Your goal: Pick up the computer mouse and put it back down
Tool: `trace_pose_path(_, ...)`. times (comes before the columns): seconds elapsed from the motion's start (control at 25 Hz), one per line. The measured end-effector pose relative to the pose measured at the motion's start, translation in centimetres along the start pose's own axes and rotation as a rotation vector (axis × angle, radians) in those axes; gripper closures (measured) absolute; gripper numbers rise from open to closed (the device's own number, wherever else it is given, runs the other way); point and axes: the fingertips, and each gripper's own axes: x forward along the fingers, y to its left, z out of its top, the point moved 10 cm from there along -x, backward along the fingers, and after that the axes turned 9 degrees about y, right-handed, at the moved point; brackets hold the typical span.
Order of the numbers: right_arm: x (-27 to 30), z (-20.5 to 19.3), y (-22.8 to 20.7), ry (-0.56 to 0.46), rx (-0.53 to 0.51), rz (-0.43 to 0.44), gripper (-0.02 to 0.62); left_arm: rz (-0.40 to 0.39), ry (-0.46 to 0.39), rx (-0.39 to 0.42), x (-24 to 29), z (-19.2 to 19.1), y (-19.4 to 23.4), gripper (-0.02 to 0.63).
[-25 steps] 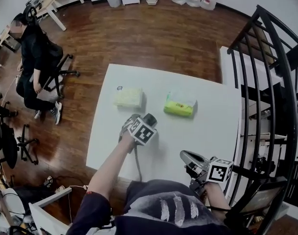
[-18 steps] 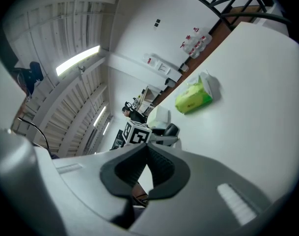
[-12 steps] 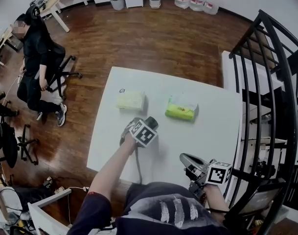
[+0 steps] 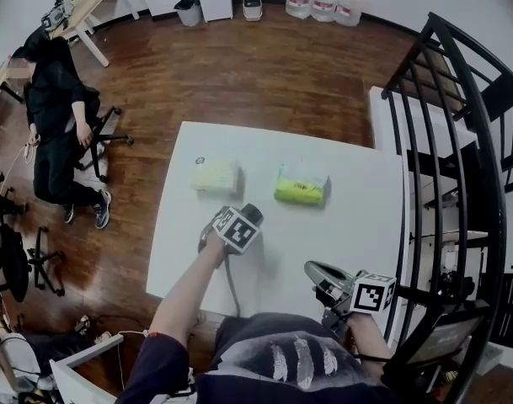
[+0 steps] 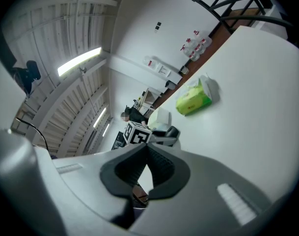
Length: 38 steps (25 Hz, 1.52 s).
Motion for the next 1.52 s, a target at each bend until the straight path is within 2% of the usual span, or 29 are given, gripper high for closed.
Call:
trace_pose_path(0.16, -0.5, 0.0, 0.1, -0.013, 0.000, -0.002, 0.592, -0.032, -0.024, -0.049, -1.3, -0.5, 0.0, 0.301)
trace_pose_path(0.32, 0.3, -0.3, 0.2, -0.009, -0.013, 0.017, 0.592, 0.038, -0.013, -0.059, -4.0, -1.7, 1.0, 0.301)
trace_pose_path(0.4, 0.3, 0.0, 0.3, 0.000, -0.019, 0.022, 0.592, -0.009, -0.054, -0.054, -5.5, -1.3, 0.3, 0.301)
trace_pose_path(0.52, -0.5, 0.3, 0.7, 0.001, -0.023, 0.024, 0.592, -0.061, -0.108, 0.007, -7.9, -0.3, -1.8, 0.301)
trace_pose_path(0.6, -1.2, 0.4, 0.7, 0.000, -0.021, 0.026, 0.592, -0.060, -0.123, 0.045, -9.6, 0.3, -3.0, 0.301)
trace_pose_path(0.76, -2.5, 0.5, 0.3, 0.003, -0.022, 0.032, 0.592, -0.117, -0.158, 0.092, -12.2, 1.3, -5.8, 0.301)
trace_pose_path(1.0, -1.7, -0.3, 0.9, 0.006, -0.028, 0.028, 0.592, -0.172, -0.201, 0.164, -16.1, 0.2, -7.5, 0.299)
trace_pose_path(1.52, -1.3, -1.8, 2.8, 0.016, -0.060, 0.054, 0.592, -0.121, -0.356, 0.276, -24.2, -3.0, -11.2, 0.300)
